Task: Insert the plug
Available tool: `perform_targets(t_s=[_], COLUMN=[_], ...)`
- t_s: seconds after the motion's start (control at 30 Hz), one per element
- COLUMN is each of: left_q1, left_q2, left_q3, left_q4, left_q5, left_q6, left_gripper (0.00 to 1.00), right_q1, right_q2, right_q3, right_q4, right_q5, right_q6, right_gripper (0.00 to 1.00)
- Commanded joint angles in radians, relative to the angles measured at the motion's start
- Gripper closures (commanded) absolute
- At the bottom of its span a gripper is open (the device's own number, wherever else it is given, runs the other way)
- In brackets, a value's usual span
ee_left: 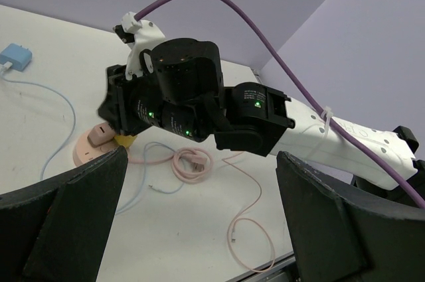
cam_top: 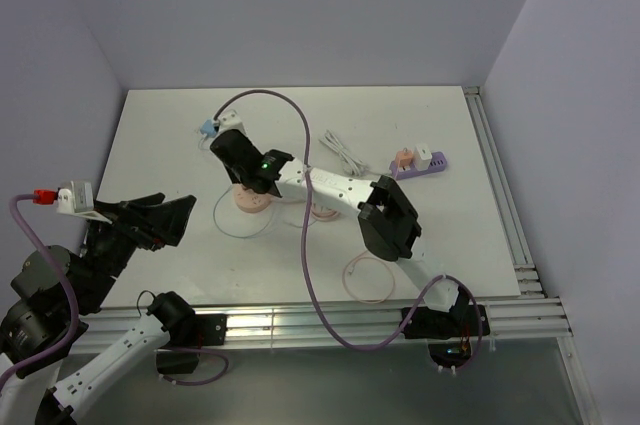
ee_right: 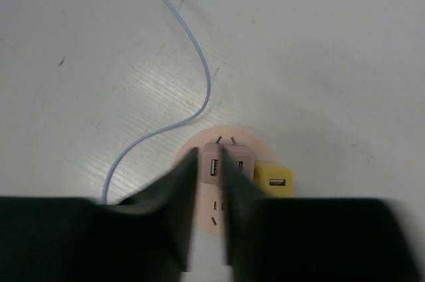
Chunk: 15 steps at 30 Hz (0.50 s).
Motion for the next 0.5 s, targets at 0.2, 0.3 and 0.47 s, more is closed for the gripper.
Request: perform_targets(t_s=[0.2, 0.3, 0.47], left_q1=[0.003, 0.003, 0.003], left_q2=[0.006, 0.006, 0.006], left_q3=[0.004, 0.004, 0.002], left_q4=[0.019, 0.019, 0.018], left_q5=[0.015, 0.012, 0.015], left_q6=[-0.005, -0.005, -0.005], left_gripper=[0.00, 0.01, 0.01], right_q1=[-0.022, -0.022, -0.021], right_q2=[-0.081, -0.094, -0.080], right_q3=[-0.040, -0.064, -0.086], right_q4=[-0.018, -0.001, 0.017], right_q5=[0.016, 0.019, -0.001], right_q6=[0.032, 0.034, 0.040], right_gripper=[1.00, 1.00, 1.00])
